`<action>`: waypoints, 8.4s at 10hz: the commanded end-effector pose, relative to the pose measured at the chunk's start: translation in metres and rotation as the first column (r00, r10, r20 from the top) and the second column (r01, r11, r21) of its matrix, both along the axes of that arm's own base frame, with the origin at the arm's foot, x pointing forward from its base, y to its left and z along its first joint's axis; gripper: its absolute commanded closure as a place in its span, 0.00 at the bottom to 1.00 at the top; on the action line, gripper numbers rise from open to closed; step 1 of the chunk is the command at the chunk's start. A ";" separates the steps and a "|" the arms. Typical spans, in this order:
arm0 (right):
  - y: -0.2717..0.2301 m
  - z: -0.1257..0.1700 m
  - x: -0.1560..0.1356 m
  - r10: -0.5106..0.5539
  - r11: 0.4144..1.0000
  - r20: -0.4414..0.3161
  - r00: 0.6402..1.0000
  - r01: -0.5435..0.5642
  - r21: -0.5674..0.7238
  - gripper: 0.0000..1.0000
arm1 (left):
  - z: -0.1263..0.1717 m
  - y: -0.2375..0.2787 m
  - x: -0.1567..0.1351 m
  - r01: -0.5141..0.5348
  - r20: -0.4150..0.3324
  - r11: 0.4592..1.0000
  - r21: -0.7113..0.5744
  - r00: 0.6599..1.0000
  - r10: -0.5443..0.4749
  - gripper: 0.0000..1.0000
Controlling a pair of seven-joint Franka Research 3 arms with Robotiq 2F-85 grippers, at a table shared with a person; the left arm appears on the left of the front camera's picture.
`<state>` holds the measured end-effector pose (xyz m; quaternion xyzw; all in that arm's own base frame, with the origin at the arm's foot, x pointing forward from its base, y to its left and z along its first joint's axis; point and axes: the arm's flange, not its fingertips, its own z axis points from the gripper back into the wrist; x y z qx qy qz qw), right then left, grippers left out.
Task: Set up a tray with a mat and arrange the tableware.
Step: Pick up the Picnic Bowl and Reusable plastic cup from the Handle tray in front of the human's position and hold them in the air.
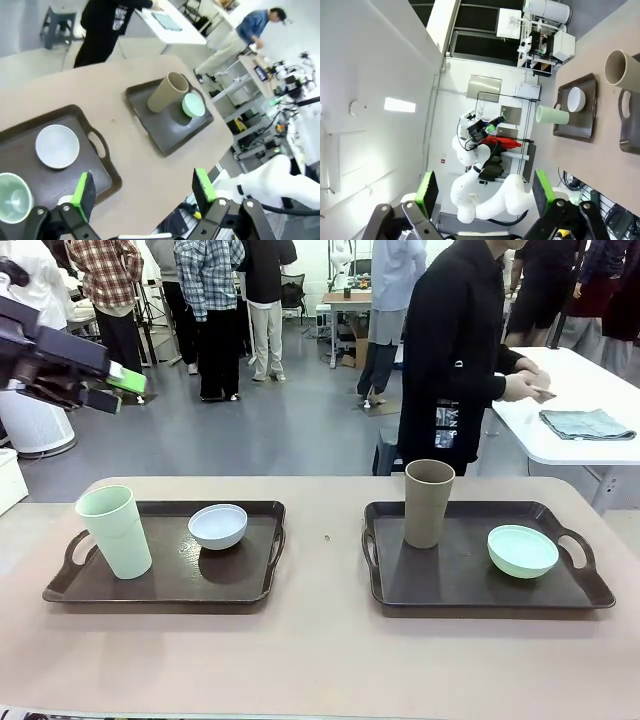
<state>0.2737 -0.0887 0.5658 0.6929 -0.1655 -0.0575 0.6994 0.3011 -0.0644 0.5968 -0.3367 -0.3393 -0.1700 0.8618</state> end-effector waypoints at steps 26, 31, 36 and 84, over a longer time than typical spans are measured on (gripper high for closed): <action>-0.018 -0.055 0.013 0.035 0.998 -0.150 0.988 -0.043 -0.047 0.00 | -0.091 0.092 0.035 -0.055 -0.378 0.701 -0.711 0.871 -0.315 0.00; -0.018 -0.055 0.013 0.035 0.998 -0.150 0.988 -0.043 -0.047 0.00 | -0.091 0.092 0.035 -0.055 -0.378 0.701 -0.711 0.871 -0.315 0.00; -0.018 -0.055 0.013 0.035 0.998 -0.150 0.988 -0.043 -0.047 0.00 | -0.091 0.092 0.035 -0.055 -0.378 0.701 -0.711 0.871 -0.315 0.00; 0.543 -0.063 0.153 0.223 0.324 -0.017 0.975 -0.090 -0.942 0.00 | -0.006 0.184 0.111 0.606 -0.004 0.497 0.621 0.636 -0.772 0.00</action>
